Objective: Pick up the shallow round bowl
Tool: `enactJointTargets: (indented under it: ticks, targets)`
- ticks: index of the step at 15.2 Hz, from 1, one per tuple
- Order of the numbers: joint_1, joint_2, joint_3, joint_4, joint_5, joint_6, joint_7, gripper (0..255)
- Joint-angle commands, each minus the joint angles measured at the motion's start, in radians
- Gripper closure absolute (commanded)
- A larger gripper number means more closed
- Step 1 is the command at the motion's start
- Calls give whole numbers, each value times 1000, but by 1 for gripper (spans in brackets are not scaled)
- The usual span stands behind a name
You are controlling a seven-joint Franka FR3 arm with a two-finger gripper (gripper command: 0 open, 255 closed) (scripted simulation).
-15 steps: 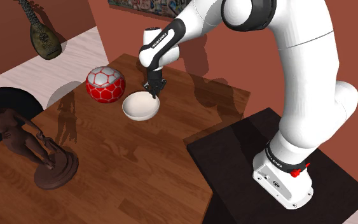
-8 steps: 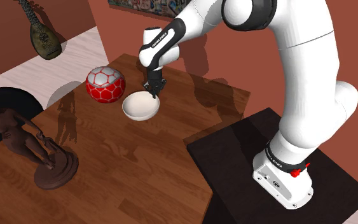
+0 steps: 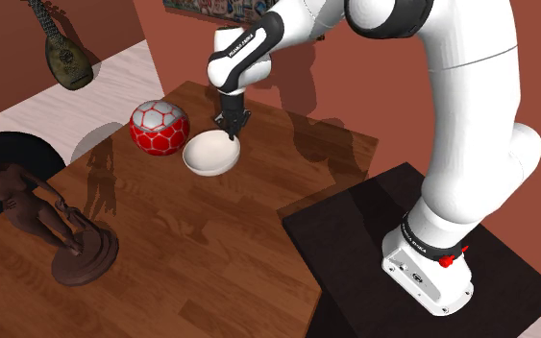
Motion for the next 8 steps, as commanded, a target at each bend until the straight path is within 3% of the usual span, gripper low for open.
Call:
enactJointTargets:
  ticks: [1, 8]
  targets:
    - [-2, -20, 3, -3, 3, -17, 0, 255]
    - [-7, -65, 8, 2, 10, -66, 2, 255]
